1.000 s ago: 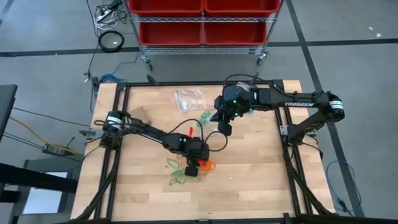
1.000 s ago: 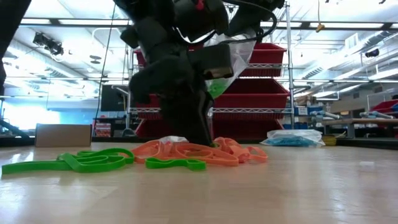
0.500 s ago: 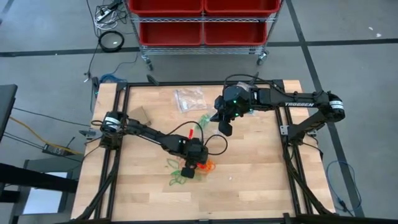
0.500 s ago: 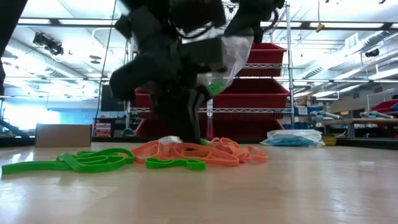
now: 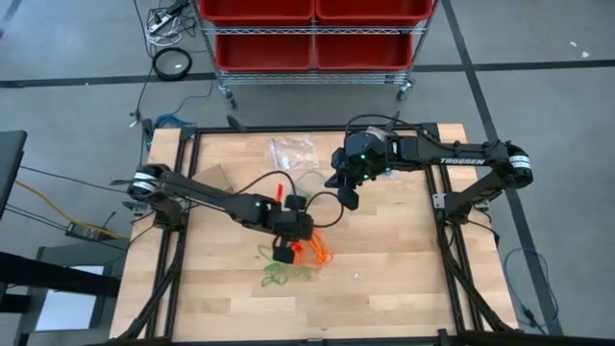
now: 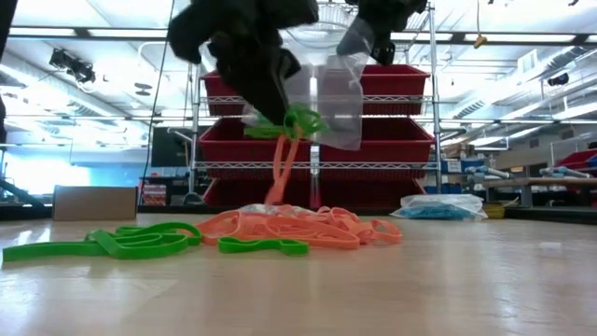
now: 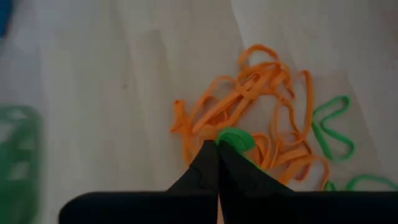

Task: Sort rubber bands
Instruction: Put the green rubber band into the transparent zip bag

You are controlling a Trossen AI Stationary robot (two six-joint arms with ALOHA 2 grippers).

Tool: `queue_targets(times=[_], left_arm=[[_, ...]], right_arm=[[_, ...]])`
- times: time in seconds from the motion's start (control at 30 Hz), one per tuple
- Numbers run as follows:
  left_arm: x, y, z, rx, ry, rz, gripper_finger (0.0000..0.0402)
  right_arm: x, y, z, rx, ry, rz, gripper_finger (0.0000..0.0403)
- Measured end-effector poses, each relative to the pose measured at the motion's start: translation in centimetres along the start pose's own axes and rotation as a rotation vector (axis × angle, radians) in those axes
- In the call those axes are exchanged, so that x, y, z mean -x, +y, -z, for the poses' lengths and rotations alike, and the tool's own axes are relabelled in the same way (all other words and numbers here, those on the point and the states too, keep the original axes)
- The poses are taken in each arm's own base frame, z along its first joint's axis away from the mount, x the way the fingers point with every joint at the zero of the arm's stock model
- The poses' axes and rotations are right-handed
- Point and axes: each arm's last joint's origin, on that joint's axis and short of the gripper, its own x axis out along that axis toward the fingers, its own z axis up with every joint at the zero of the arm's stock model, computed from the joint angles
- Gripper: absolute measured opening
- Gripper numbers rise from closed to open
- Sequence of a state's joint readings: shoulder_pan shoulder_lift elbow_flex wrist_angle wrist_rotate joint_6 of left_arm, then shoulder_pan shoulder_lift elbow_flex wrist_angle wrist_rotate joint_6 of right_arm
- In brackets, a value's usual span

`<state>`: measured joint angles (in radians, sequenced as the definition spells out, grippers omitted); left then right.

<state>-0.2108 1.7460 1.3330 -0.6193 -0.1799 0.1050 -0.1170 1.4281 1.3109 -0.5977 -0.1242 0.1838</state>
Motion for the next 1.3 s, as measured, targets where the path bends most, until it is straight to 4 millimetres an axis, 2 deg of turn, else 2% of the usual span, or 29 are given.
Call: queue_targets(times=[0.1, 0.2, 0.3, 0.37, 0.5, 0.6, 0.73, 0.93, 1.07, 1.17, 1.3], left_arm=[[1.0, 0.2, -0.1, 0.010, -0.028, -0.008, 0.0000], [1.2, 0.1, 0.2, 0.020, 0.004, 0.023, 0.0000], [0.3, 0.1, 1.1, 0.020, 0.106, 0.035, 0.0000], [-0.7, 0.1, 2.0, 0.009, 0.178, -0.031, 0.0000], [-1.9, 0.7, 3.5, 0.039, 0.207, -0.081, 0.0000], [-3.2, 1.3, 5.5, 0.111, 0.250, 0.004, 0.0000], [-4.9, 1.2, 7.0, 0.207, 0.190, 0.136, 0.0019], [-5.6, 1.0, 8.4, 0.228, 0.210, 0.085, 0.0058], [-5.6, 1.0, 8.6, 0.229, 0.225, 0.086, 0.0067], [-5.5, 0.7, 8.7, 0.211, 0.235, 0.076, 0.0054], [-5.3, -0.1, 8.6, 0.155, 0.243, 0.050, 0.0008]], right_arm=[[0.0, 0.0, 0.0, 0.000, -0.001, 0.000, 0.0000], [0.0, 0.0, 0.0, 0.000, -0.001, 0.000, 0.0000], [0.0, 0.0, 0.0, 0.000, -0.002, 0.000, 0.0000], [0.0, 0.0, 0.0, 0.000, -0.003, 0.000, 0.0000], [0.0, 0.0, 0.0, -0.006, -0.003, 0.000, 0.0000], [0.0, 0.1, 0.0, -0.005, -0.002, -0.004, 0.0000], [0.0, 0.1, 0.0, -0.003, -0.001, -0.006, 0.0000], [0.0, 0.1, 0.0, -0.002, 0.000, -0.006, 0.0000], [0.0, 0.1, 0.0, -0.002, 0.001, -0.007, 0.0000], [0.0, 0.1, 0.0, 0.002, 0.001, -0.007, 0.0000], [0.0, 0.1, 0.0, 0.003, 0.001, -0.006, 0.0000]])
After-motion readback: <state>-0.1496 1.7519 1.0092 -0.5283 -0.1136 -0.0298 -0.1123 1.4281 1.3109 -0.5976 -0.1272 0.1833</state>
